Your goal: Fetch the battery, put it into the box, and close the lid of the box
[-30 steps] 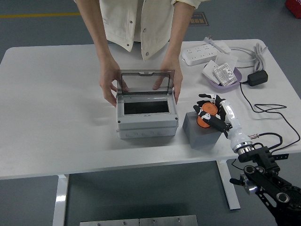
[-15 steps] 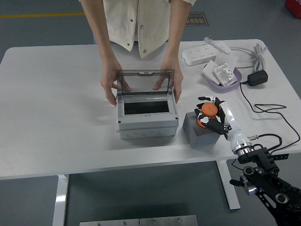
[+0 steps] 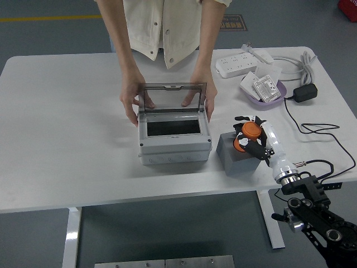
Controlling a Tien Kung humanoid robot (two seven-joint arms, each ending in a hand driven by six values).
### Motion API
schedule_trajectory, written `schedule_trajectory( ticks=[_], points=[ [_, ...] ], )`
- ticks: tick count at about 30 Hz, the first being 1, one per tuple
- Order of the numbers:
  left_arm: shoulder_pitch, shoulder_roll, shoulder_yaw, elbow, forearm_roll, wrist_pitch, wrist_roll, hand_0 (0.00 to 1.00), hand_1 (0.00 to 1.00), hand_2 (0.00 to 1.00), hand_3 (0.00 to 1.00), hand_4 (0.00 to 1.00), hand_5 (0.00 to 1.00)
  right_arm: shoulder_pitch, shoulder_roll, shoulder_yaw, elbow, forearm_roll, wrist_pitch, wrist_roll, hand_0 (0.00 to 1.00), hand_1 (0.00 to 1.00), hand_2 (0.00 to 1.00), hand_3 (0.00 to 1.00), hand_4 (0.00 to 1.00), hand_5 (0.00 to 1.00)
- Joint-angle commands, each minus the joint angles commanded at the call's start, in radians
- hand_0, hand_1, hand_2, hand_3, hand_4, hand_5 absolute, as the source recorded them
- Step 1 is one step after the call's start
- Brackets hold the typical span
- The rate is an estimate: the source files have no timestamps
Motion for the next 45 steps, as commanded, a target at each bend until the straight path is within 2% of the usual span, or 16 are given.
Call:
schedule_trajectory(
  ticks=[1, 2, 7, 8, 13, 14, 25, 26, 29, 45],
  points=[
    [0.0, 0.0, -0.001, 0.0, 0.0, 0.0, 0.0, 0.614, 0.742, 0.565, 0.529, 0.189, 0.002, 0.0, 0.0, 0.0, 0.0, -0.002, -0.001, -0.002, 0.535, 0.514, 0.481, 0.527, 0.205, 0.114],
    [0.001, 0.0, -0.001, 0.0, 0.001, 0.0, 0.0, 0.617, 0.742, 0.567, 0.532, 0.205, 0.002, 0.0, 0.0, -0.001, 0.001, -0.003, -0.001, -0.003, 0.396, 0.392, 0.388, 0.37, 0.002, 0.162],
    [0.003, 0.001, -0.005, 0.0, 0.004, 0.003, -0.002, 0.617, 0.742, 0.567, 0.532, 0.205, 0.002, 0.0, 0.001, -0.003, 0.003, -0.01, -0.002, -0.011, 0.396, 0.392, 0.388, 0.37, 0.002, 0.162],
    [0.003, 0.001, -0.004, 0.0, 0.003, 0.004, -0.002, 0.617, 0.742, 0.567, 0.531, 0.205, 0.002, 0.0, 0.001, -0.003, 0.003, -0.011, -0.002, -0.011, 0.322, 0.302, 0.321, 0.291, 0.002, 0.061],
    [0.003, 0.002, -0.005, 0.0, 0.002, 0.007, -0.006, 0.617, 0.742, 0.567, 0.531, 0.205, 0.002, 0.002, 0.002, -0.006, 0.004, -0.016, -0.004, -0.016, 0.322, 0.302, 0.321, 0.291, 0.002, 0.061],
    [0.003, 0.002, -0.007, 0.0, 0.003, 0.008, -0.007, 0.618, 0.742, 0.567, 0.532, 0.21, 0.006, 0.003, 0.002, -0.006, 0.004, -0.018, -0.004, -0.017, 0.331, 0.291, 0.298, 0.228, 0.002, 0.002],
    [0.004, 0.002, -0.021, 0.0, 0.018, 0.012, -0.009, 0.62, 0.742, 0.568, 0.532, 0.214, 0.009, 0.009, -0.002, -0.009, 0.013, -0.036, -0.012, -0.02, 0.325, 0.282, 0.28, 0.221, 0.002, 0.002],
    [0.004, 0.002, -0.022, 0.0, 0.019, 0.012, -0.009, 0.623, 0.742, 0.569, 0.531, 0.225, 0.027, 0.01, -0.003, -0.009, 0.014, -0.037, -0.013, -0.021, 0.31, 0.277, 0.242, 0.219, 0.002, 0.002],
    [0.004, 0.001, -0.025, 0.0, 0.024, 0.011, -0.007, 0.623, 0.742, 0.569, 0.531, 0.225, 0.027, 0.013, -0.005, -0.005, 0.023, -0.043, -0.014, -0.021, 0.31, 0.277, 0.242, 0.219, 0.002, 0.002],
    [0.002, -0.003, -0.023, 0.0, 0.03, 0.009, -0.002, 0.627, 0.743, 0.57, 0.53, 0.236, 0.041, 0.056, -0.025, 0.01, 0.106, -0.067, -0.009, -0.037, 0.303, 0.265, 0.229, 0.216, 0.002, 0.002]
  ],
)
